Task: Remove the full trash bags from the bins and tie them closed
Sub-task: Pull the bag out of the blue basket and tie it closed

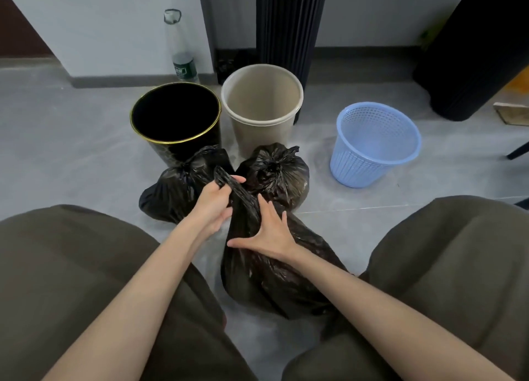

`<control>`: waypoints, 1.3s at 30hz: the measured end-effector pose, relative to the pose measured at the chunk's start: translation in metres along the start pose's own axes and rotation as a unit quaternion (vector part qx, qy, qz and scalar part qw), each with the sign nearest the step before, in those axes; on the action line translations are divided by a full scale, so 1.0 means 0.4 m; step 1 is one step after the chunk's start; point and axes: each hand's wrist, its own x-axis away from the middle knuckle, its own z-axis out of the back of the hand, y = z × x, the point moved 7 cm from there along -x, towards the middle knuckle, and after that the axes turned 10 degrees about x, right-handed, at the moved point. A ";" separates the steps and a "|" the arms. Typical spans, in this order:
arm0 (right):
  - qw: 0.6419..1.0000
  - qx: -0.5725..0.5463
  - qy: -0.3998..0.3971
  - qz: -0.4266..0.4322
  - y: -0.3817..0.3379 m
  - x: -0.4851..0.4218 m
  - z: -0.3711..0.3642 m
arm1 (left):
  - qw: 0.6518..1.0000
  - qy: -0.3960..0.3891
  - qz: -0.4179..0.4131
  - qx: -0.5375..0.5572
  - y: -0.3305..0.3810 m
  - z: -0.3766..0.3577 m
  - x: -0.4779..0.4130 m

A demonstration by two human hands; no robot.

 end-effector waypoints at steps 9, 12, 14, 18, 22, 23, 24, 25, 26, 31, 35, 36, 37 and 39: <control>0.998 -0.006 0.049 -0.039 0.018 -0.006 0.010 | 0.995 -0.070 0.046 0.062 -0.012 -0.043 0.011; 0.999 0.016 0.030 -0.038 0.040 -0.011 0.000 | 0.994 -0.041 0.034 0.096 -0.002 -0.029 0.001; 0.999 0.035 0.007 -0.033 0.047 -0.016 0.002 | 0.993 -0.013 0.023 0.118 0.006 -0.010 -0.008; 0.998 -0.025 -0.056 -0.018 0.038 -0.011 0.012 | 0.992 -0.003 0.012 0.125 0.015 0.013 -0.015; 0.993 -0.100 -0.053 -0.020 0.040 0.006 0.020 | 0.994 0.012 -0.006 0.105 0.021 0.022 -0.020; 0.993 -0.100 -0.056 -0.017 0.039 0.012 0.023 | 0.994 0.027 -0.009 0.107 0.020 0.031 -0.023; 0.995 -0.078 -0.055 -0.003 0.039 0.013 0.026 | 0.993 0.043 -0.011 0.113 0.018 0.041 -0.025; 0.998 -0.032 -0.054 0.017 0.036 0.016 0.031 | 0.991 0.058 -0.012 0.119 0.013 0.050 -0.028; 0.998 0.031 -0.046 0.037 0.037 0.016 0.033 | 0.990 0.069 -0.012 0.122 0.009 0.057 -0.028; 0.986 0.155 -0.037 0.039 0.074 0.014 0.033 | 0.994 0.063 -0.018 0.089 0.005 0.042 -0.018; 0.971 0.230 -0.039 0.059 0.092 0.007 0.039 | 0.998 0.056 -0.029 -0.031 0.006 0.052 -0.016; 0.966 0.249 -0.037 0.061 0.097 0.006 0.042 | 0.990 0.060 -0.055 -0.119 0.021 0.057 -0.014; 0.963 0.262 -0.036 0.059 0.103 0.005 0.046 | 0.971 0.057 -0.093 -0.211 0.041 0.055 -0.012; 0.958 0.279 -0.034 0.052 0.110 0.003 0.056 | 0.914 0.027 -0.167 -0.369 0.073 0.031 0.000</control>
